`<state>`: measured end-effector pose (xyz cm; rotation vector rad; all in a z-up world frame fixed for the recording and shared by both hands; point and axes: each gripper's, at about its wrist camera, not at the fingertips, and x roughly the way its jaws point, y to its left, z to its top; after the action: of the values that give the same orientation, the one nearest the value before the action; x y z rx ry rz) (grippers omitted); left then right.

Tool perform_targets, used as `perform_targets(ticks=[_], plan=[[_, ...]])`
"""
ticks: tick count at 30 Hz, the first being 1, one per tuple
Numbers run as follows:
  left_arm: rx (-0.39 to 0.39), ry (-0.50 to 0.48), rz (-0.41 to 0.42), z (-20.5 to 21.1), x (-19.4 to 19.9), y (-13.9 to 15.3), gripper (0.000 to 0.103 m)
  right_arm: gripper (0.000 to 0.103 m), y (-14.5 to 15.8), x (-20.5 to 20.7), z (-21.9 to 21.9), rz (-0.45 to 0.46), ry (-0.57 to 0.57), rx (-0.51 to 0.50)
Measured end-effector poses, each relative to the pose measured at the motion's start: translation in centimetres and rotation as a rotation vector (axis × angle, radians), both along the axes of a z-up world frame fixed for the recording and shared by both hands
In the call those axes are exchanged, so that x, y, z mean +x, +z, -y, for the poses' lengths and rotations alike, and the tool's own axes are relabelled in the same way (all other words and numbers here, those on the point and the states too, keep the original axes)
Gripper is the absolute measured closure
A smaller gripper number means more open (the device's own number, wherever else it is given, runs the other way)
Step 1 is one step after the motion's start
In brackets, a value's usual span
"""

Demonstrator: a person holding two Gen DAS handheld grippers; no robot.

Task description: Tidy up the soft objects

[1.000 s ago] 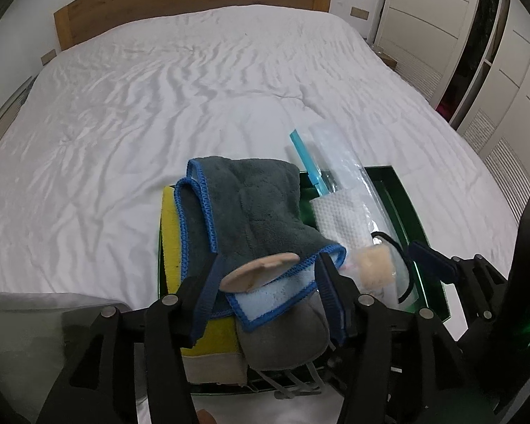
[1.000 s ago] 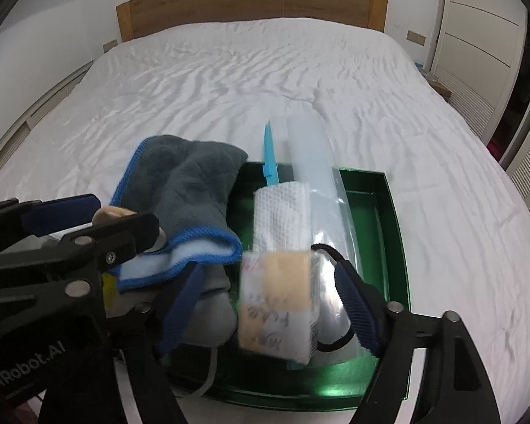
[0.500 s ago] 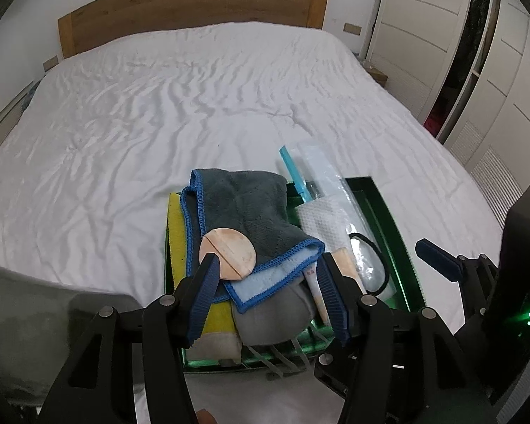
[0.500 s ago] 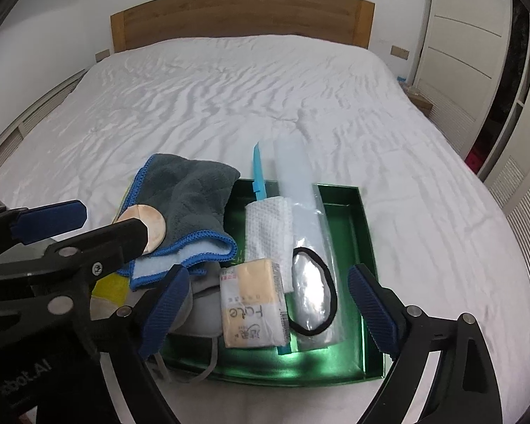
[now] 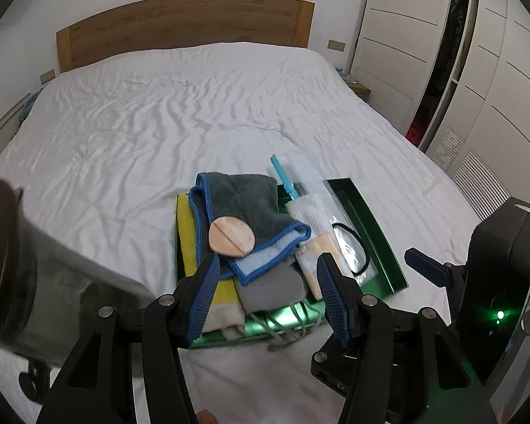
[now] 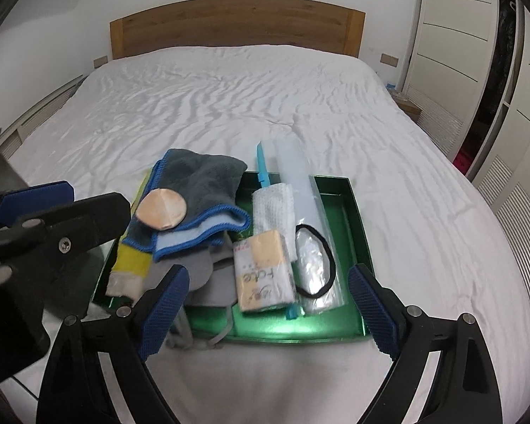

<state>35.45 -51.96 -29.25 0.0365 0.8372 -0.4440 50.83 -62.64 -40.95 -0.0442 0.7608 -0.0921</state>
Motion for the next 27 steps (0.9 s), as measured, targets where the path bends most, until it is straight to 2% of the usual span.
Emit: perform_targets(ticks=[9, 14, 16, 19, 23, 25, 27], plan=[[-0.055, -0.032, 0.001, -2.0, -2.7, -0.3, 0.050, 0.011, -0.7, -2.7, -1.0, 0.003, -0.015, -0.011], [-0.116, -0.053, 0.003, -3.2, -3.8, -0.5, 0.047, 0.011, -1.0, -3.4, -1.2, 0.010, -0.008, -0.024], [-0.136, -0.054, 0.014, -3.8, -4.4, -0.4, 0.041, 0.011, -1.1, -3.7, -1.3, 0.019, -0.005, -0.026], [-0.168, -0.061, 0.006, -4.8, -5.5, -0.4, 0.040, 0.010, -1.5, -4.6, -1.1, 0.020, -0.010, -0.017], [-0.220, -0.094, 0.038, -7.3, -9.4, 0.4, 0.037, 0.010, -1.7, -7.5, -0.4, 0.027, -0.034, -0.014], [-0.230, -0.103, 0.081, -8.9, -11.7, 0.7, 0.026, 0.009, -1.5, -9.5, -0.2, 0.046, -0.051, -0.013], [-0.231, -0.135, 0.125, -10.3, -13.6, 0.7, 0.025, 0.009, -0.6, -11.6, -0.5, 0.089, -0.064, -0.001]])
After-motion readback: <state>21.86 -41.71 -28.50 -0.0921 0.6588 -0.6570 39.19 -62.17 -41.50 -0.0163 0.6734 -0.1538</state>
